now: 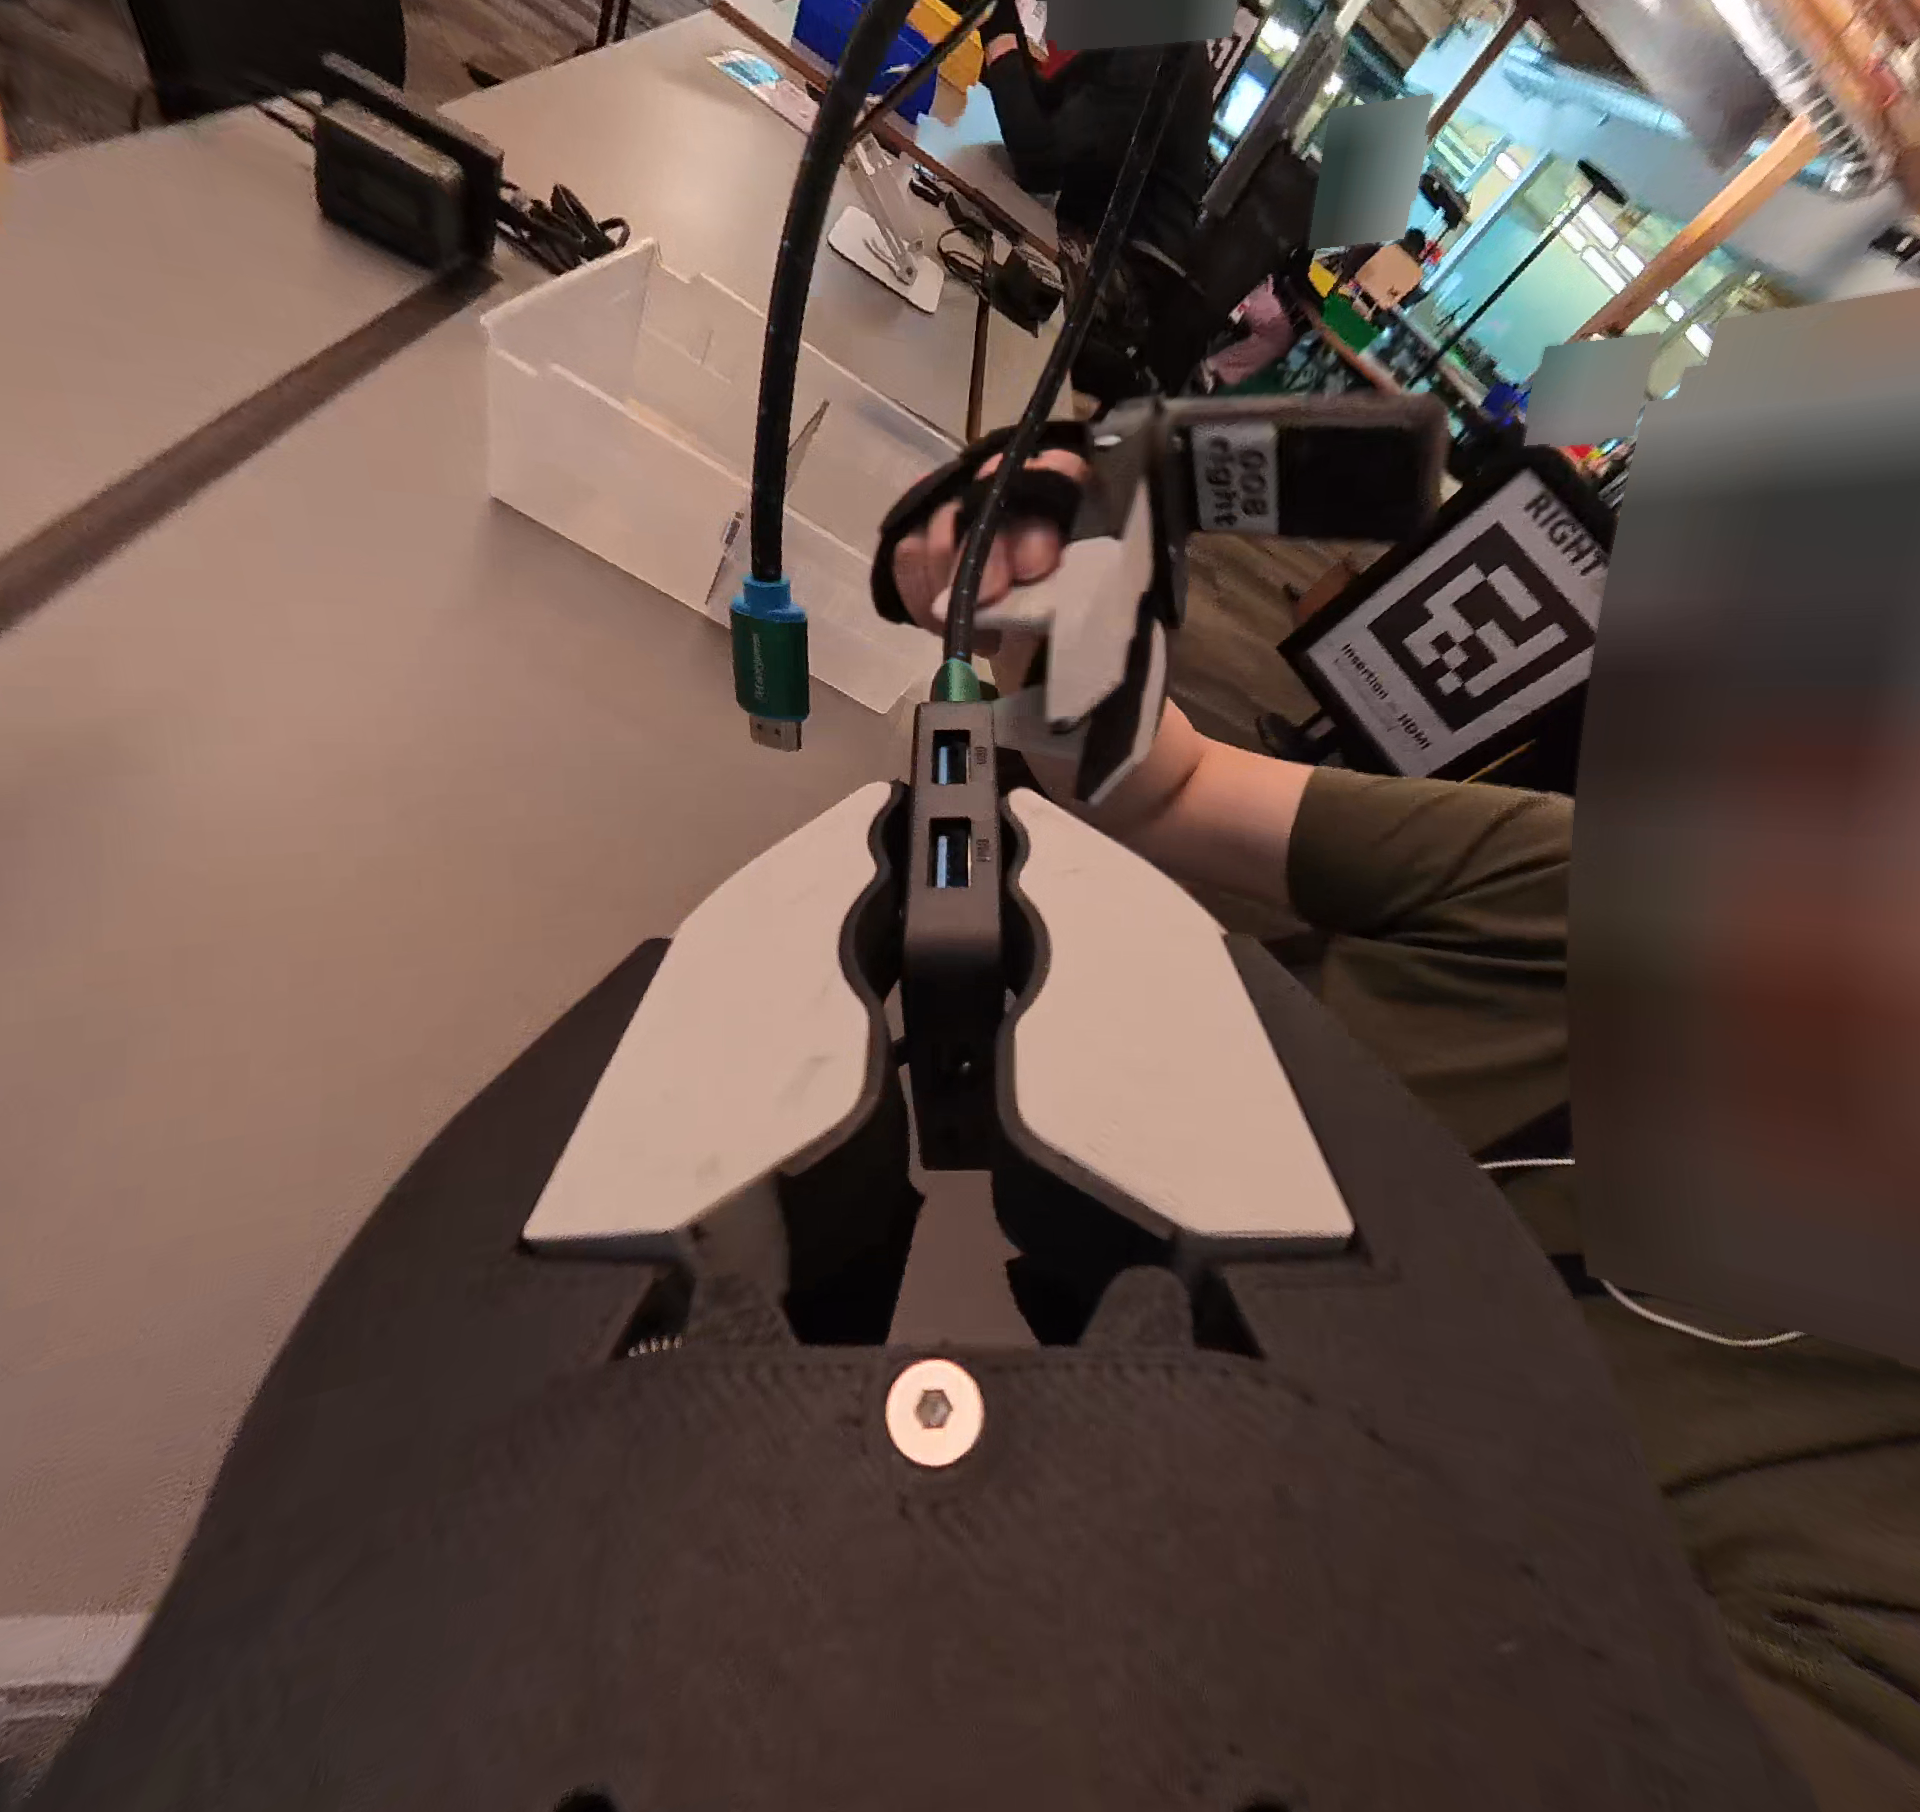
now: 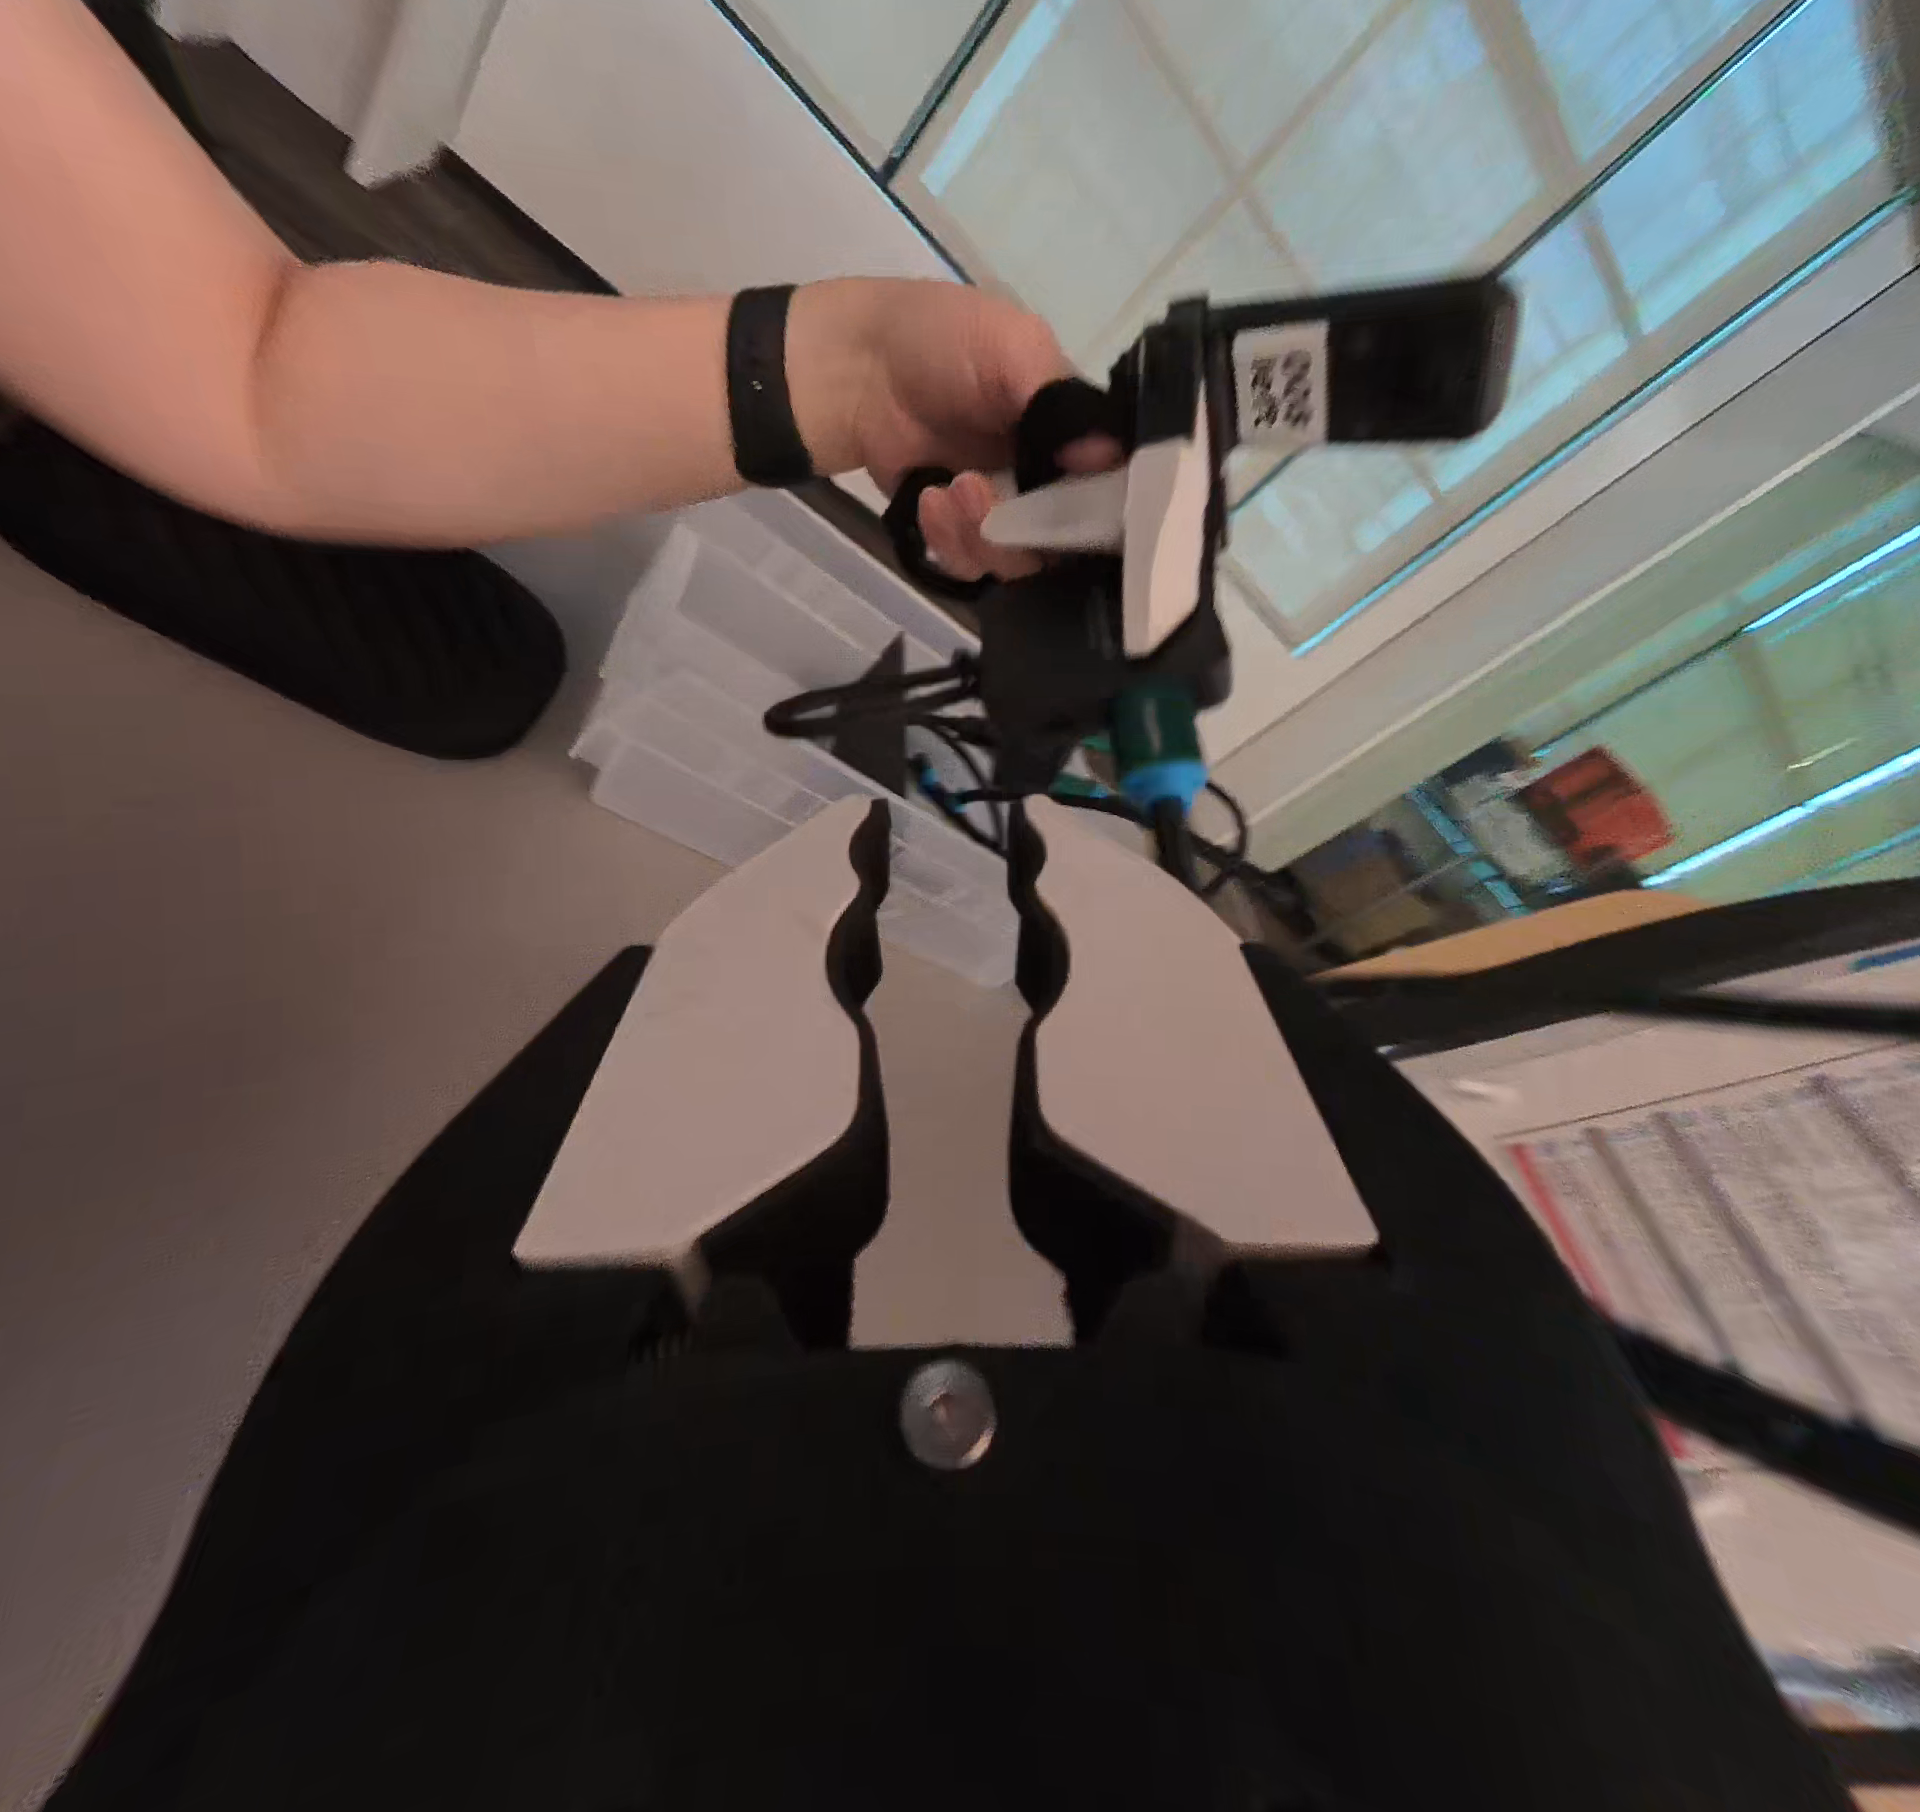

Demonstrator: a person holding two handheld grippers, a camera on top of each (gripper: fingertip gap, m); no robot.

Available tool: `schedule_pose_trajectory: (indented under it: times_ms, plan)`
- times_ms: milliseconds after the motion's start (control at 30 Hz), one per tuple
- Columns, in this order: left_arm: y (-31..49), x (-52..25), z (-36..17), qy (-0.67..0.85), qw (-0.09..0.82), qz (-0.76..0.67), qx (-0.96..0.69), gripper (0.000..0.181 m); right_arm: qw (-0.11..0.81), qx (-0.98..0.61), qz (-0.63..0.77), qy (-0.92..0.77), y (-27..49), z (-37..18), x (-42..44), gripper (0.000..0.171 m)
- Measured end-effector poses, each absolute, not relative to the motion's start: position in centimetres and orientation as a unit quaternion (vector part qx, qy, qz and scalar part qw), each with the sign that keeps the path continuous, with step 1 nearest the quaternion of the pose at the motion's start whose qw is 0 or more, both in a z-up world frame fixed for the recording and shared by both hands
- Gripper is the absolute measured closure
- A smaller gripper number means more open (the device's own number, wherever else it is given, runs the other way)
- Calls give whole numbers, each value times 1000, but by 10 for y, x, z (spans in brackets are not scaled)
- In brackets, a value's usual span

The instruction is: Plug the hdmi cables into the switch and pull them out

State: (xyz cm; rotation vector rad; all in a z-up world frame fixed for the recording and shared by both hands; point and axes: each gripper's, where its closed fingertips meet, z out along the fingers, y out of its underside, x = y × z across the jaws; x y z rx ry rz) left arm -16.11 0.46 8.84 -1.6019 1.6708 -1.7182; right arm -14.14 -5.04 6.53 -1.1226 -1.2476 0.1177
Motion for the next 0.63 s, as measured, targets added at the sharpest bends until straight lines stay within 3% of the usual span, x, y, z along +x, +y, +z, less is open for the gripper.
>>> schedule_pose_trajectory:
  times_ms: [233, 467, 633]
  plan:
    - [21, -151, 70, 535, 97, -600, -587, 166, 707, -484, -75, -510, -31, 78, -133, 137]
    - [16, -145, 51, 539, 53, -587, -602, 166, 675, -540, -93, -494, -6, 51, -133, 130]
    - [26, -145, 49, 523, 52, -595, -608, 166, 684, -483, -83, -540, -25, 54, -148, 134]
